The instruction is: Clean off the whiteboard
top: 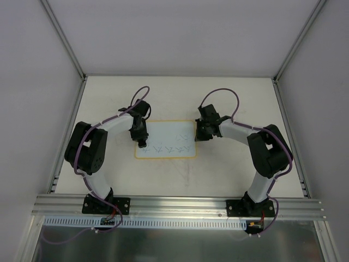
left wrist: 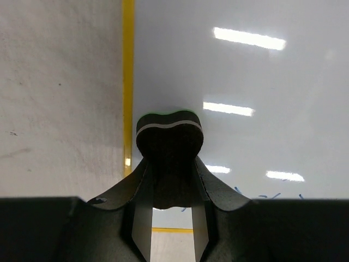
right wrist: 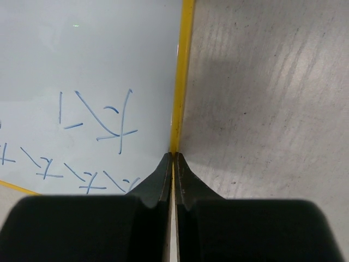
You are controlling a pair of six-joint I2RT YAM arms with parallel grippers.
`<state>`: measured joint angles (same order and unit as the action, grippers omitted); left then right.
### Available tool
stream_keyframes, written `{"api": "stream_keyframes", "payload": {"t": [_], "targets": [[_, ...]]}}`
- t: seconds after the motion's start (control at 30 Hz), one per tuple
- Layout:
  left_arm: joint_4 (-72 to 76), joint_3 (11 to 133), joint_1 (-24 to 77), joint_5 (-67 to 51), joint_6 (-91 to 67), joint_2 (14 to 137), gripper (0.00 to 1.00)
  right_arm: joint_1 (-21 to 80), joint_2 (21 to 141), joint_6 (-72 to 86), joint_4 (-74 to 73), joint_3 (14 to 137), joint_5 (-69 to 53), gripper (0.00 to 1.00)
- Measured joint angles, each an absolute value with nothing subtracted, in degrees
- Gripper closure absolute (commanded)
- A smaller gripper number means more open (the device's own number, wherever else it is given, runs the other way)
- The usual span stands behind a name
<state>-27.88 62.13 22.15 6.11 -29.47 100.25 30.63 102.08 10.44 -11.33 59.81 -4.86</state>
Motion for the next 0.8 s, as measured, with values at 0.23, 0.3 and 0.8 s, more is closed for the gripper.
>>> {"api": "stream_keyframes", "payload": {"t": [0.23, 0.3, 0.8], "targets": [[-31.2, 75.4, 32.1, 7.6, -28.3, 110.5, 1.00, 30.6, 101.9, 10.6, -11.4, 59.8, -2.0, 1.00], [-31.1, 78.1, 34.8, 7.6, -28.2, 112.4, 1.00, 30.6, 101.7, 10.9, -11.3, 59.6, -1.2, 1.00], [-30.2, 74.3, 37.4, 7.6, -32.3, 108.5, 1.00, 31.4, 100.5, 11.3, -10.3, 58.2, 1.1, 1.00]]}}
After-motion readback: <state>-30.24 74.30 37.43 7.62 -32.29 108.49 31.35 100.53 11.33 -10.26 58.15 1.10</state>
